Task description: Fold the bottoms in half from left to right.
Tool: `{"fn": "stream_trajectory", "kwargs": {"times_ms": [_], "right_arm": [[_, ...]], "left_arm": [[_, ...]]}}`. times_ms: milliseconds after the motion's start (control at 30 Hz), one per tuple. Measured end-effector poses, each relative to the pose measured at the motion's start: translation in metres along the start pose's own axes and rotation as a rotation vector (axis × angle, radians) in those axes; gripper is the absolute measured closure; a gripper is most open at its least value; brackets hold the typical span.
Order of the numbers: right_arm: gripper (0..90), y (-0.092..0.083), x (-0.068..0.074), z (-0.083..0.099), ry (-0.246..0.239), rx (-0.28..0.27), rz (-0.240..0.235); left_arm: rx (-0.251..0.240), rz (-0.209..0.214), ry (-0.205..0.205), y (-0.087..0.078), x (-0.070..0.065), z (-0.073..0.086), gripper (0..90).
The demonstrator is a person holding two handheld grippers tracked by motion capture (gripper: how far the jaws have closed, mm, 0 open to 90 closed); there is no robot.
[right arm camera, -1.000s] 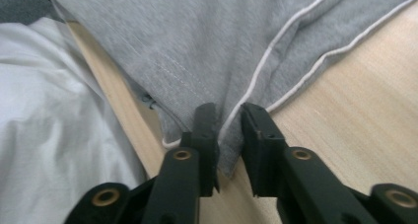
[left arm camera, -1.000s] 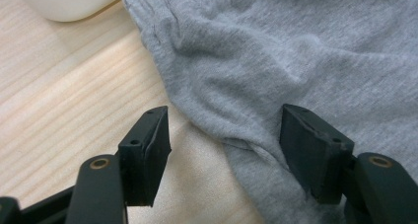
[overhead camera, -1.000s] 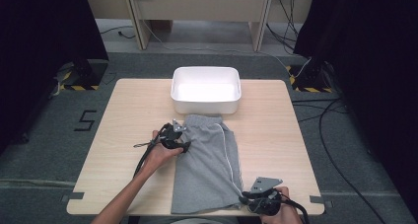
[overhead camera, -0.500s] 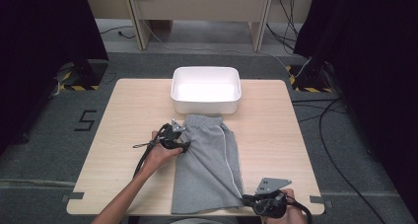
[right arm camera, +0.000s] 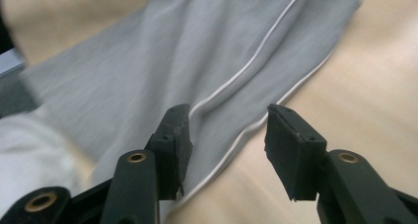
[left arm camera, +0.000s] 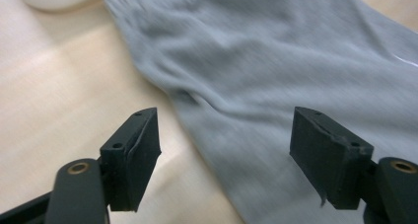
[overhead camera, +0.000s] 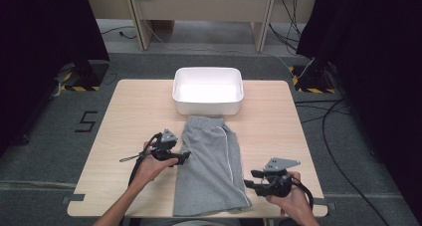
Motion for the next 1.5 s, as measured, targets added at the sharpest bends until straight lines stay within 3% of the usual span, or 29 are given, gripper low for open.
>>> {"fn": "stream_trajectory", "kwargs": {"times_ms": [167, 367, 567, 733, 767, 867, 967, 1067, 1200, 1400, 1500], "right_arm": [[52.3, 0.030, -0.020, -0.012, -0.022, 0.036, 0.049], [50.8, 0.055, -0.030, -0.025, -0.011, 0.024, 0.073], [44.6, 0.080, -0.037, -0.037, 0.023, 0.016, 0.073], [43.9, 0.106, -0.037, -0.040, 0.046, 0.041, 0.059], [45.1, 0.112, -0.039, -0.040, 0.049, 0.045, 0.059], [64.8, 0.122, -0.042, -0.040, 0.029, 0.044, 0.058], [80.0, 0.121, -0.045, -0.044, 0.035, 0.015, 0.055], [82.8, 0.110, -0.050, -0.051, 0.016, -0.003, 0.082], [83.2, 0.095, -0.070, -0.062, -0.006, -0.020, 0.158], [81.7, 0.103, -0.084, -0.044, 0.033, 0.045, 0.167], [71.5, 0.108, -0.083, -0.039, 0.042, 0.055, 0.162]], "left_arm": [[0.009, 0.019, 0.001, -0.010, -0.011, 0.022, 25.5], [0.007, 0.012, 0.006, -0.016, -0.016, 0.037, 25.2], [0.011, -0.024, 0.064, -0.014, -0.019, 0.045, 25.7], [-0.006, -0.029, 0.057, -0.012, -0.020, 0.047, 26.5], [-0.013, -0.027, 0.055, -0.012, -0.020, 0.048, 26.4], [-0.030, -0.018, 0.055, -0.013, -0.019, 0.049, 26.3], [-0.036, -0.020, 0.053, -0.012, -0.019, 0.049, 26.3], [-0.043, -0.020, 0.052, -0.013, -0.019, 0.049, 26.3], [-0.043, -0.018, 0.051, -0.013, -0.019, 0.050, 26.6], [-0.042, -0.016, 0.054, -0.013, -0.019, 0.050, 26.7], [-0.042, -0.016, 0.054, -0.013, -0.019, 0.050, 26.7]]}}
Point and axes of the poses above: each handheld gripper's, and its own axes: y roughly forward along the jaws, z roughly out of its underside, x roughly to its left, the point moved 9 cm from there along y, roughly forward along the jaws, and after that the axes turned 6 degrees about -x, right-handed, at the moved point
